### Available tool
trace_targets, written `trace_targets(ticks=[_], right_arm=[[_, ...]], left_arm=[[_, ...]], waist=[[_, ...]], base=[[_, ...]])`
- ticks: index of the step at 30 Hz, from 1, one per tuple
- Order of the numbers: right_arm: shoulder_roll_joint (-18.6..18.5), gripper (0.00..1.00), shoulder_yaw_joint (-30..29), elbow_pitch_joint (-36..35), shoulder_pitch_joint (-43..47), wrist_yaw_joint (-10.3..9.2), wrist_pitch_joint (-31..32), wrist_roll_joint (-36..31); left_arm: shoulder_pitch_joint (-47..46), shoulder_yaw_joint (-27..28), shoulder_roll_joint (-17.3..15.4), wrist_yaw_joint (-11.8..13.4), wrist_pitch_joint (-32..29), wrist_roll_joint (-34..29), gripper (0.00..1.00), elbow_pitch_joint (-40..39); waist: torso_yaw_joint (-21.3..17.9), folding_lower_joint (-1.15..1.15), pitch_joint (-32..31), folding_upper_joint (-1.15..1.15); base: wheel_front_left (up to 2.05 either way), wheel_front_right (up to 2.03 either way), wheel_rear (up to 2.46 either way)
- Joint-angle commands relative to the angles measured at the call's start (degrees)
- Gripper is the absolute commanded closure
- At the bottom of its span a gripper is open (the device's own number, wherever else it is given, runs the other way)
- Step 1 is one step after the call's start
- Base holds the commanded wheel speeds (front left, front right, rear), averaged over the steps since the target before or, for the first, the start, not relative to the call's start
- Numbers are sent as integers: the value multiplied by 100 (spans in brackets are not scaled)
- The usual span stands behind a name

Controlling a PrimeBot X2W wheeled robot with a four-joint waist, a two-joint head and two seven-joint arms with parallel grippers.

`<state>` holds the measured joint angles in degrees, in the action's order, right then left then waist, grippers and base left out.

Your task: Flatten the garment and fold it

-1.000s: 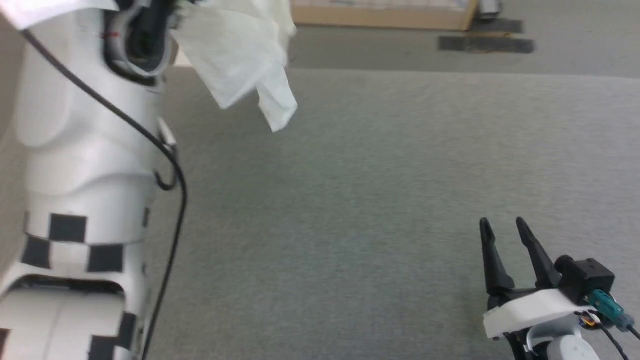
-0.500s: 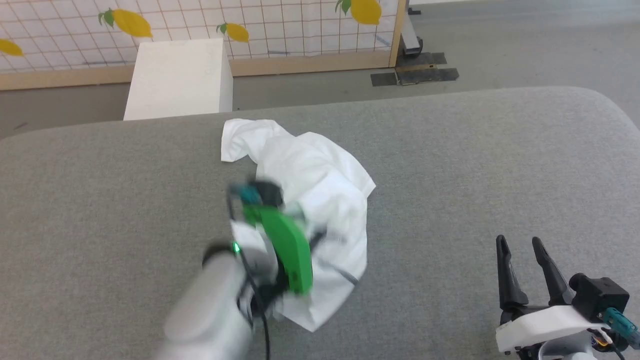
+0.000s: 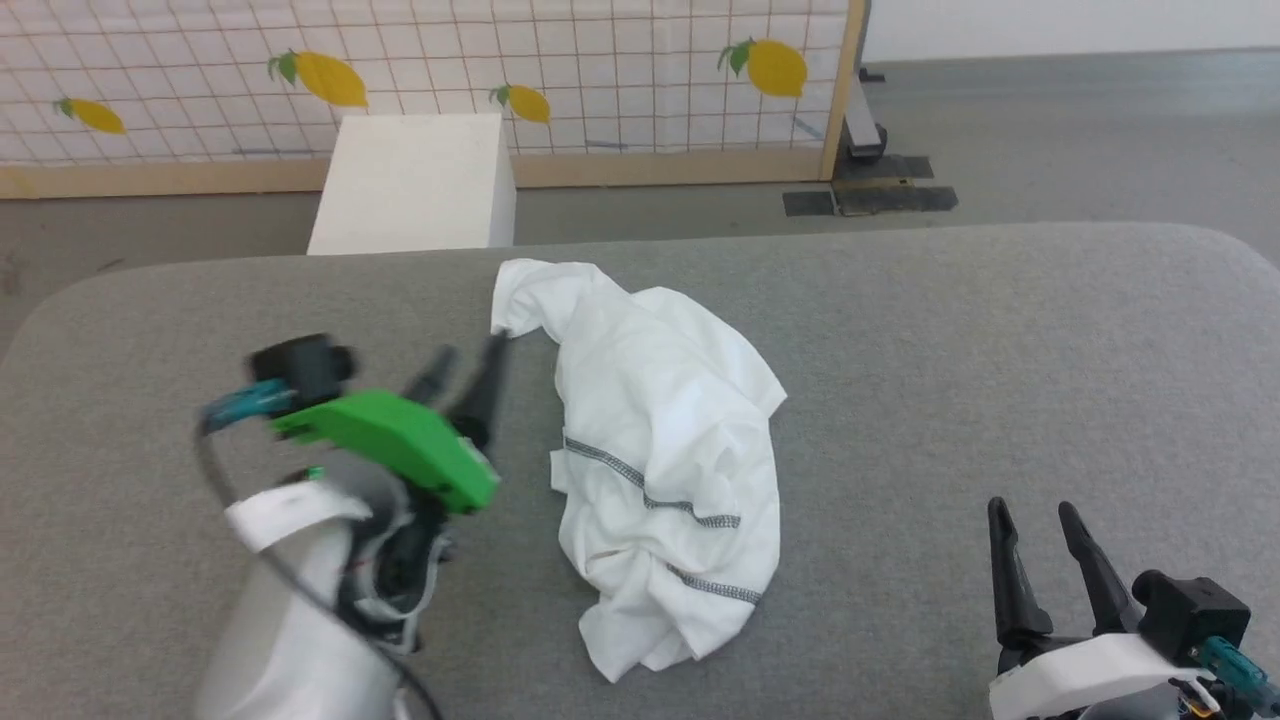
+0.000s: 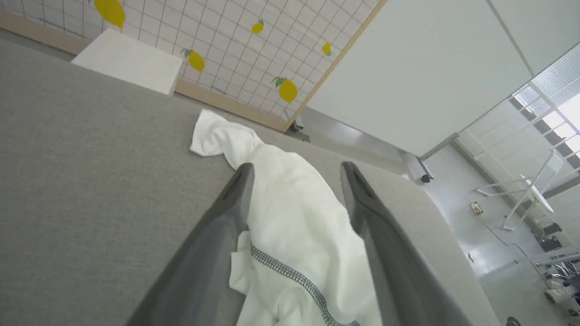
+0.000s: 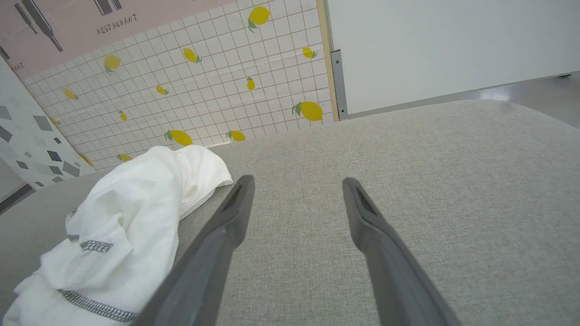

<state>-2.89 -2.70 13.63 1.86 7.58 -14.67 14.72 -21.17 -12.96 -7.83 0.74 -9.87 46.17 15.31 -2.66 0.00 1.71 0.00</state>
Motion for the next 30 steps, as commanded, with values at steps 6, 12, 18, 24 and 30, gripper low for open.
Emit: trace_targets(ticks=[6, 12, 18, 24, 30], right_arm=[[2, 0, 7, 48, 127, -9, -31, 5], [2, 0, -67, 99, 118, -9, 149, -90], [2, 0, -227, 193, -101, -9, 781, -112], [2, 0, -309, 321, -1191, -9, 1938, -494], [2, 0, 35, 1119, -2833, -9, 3427, -1228]], left_arm=[[882, 162, -663, 280, 2115, -1509, 0, -404], [1555, 103, -619, 671, 2480, -2564, 0, -715], [2027, 223, -249, 522, 2485, -2854, 0, -1014], [1997, 377, -6, 288, 2486, -2982, 0, -1115], [1622, 409, 187, -8, 2486, -3072, 0, -1146]], waist=[[248, 0, -213, 0], [391, 0, -249, 0], [552, 0, -151, 0], [722, 0, 187, 0], [1108, 0, 757, 0]], base=[[0, 0, 0], [0, 0, 0], [0, 0, 0], [0, 0, 0], [0, 0, 0]])
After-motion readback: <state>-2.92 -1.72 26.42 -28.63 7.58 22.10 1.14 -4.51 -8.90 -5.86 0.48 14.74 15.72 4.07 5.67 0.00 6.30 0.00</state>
